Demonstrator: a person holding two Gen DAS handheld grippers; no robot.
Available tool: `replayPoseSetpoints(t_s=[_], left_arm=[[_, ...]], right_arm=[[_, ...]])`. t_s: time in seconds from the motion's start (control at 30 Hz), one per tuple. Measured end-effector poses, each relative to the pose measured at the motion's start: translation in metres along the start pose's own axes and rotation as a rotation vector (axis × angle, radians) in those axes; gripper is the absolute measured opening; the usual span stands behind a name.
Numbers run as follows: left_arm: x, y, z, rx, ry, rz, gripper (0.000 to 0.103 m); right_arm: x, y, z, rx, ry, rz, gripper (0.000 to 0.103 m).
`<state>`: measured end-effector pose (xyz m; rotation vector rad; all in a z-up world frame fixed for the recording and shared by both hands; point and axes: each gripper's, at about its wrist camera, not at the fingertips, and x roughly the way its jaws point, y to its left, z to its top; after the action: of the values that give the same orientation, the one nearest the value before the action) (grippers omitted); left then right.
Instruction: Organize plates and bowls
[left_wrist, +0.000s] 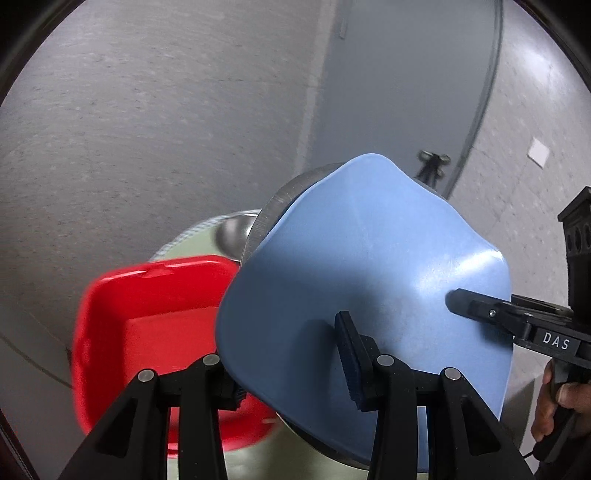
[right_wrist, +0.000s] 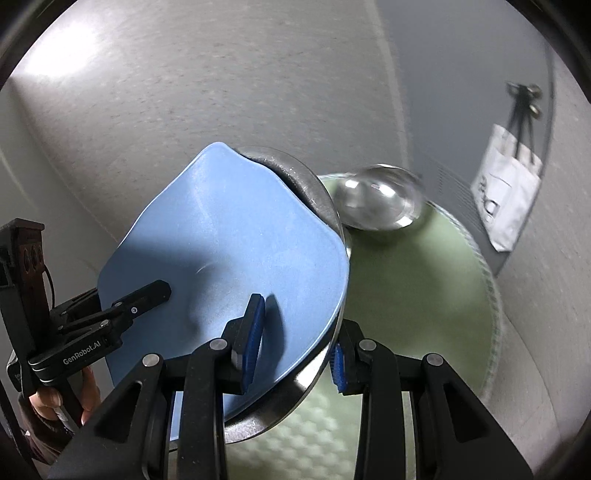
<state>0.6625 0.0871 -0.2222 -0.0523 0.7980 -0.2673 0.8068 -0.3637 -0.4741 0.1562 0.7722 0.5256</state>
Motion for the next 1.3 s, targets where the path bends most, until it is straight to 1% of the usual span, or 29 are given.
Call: replayPoseSetpoints(t_s=[0.2, 0.33, 0.47, 0.67, 0.73, 1.0, 1.1, 1.3], left_arm=[[-0.025, 0.068, -0.015, -0.050, 0.004, 0.065, 0.038], [-0.034, 0.097, -0.021, -0.070, 0.023, 0.101, 0.038], [-0.032, 0.122, -0.029, -0.097, 0.063, 0.124, 0.038], [-0.018, 0.139, -0.028, -0.130, 0.113, 0.134, 0.039], [-0.007, 0.147, -0.019, -0.139, 0.126, 0.130, 0.039], [0.039, 0.171, 0.003, -0.149, 0.172, 0.117, 0.039], [0.051, 0.173, 0.009, -0.137, 0.186, 0.131, 0.039], [0.064, 0.163, 0.011, -0.096, 0.176, 0.177, 0.039]], right_arm=[[0.043, 0.057, 0.006, -0.032, 0.032, 0.057, 0.032], [0.075, 0.085, 0.005, -0.037, 0.068, 0.086, 0.032], [0.107, 0.105, 0.003, -0.035, 0.116, 0.098, 0.032], [0.144, 0.119, -0.001, -0.026, 0.180, 0.095, 0.032], [0.153, 0.120, 0.000, -0.025, 0.195, 0.091, 0.032], [0.170, 0.128, -0.001, -0.003, 0.231, 0.063, 0.032], [0.176, 0.132, -0.004, 0.005, 0.242, 0.051, 0.033], [0.183, 0.131, -0.009, 0.020, 0.251, 0.046, 0.037]])
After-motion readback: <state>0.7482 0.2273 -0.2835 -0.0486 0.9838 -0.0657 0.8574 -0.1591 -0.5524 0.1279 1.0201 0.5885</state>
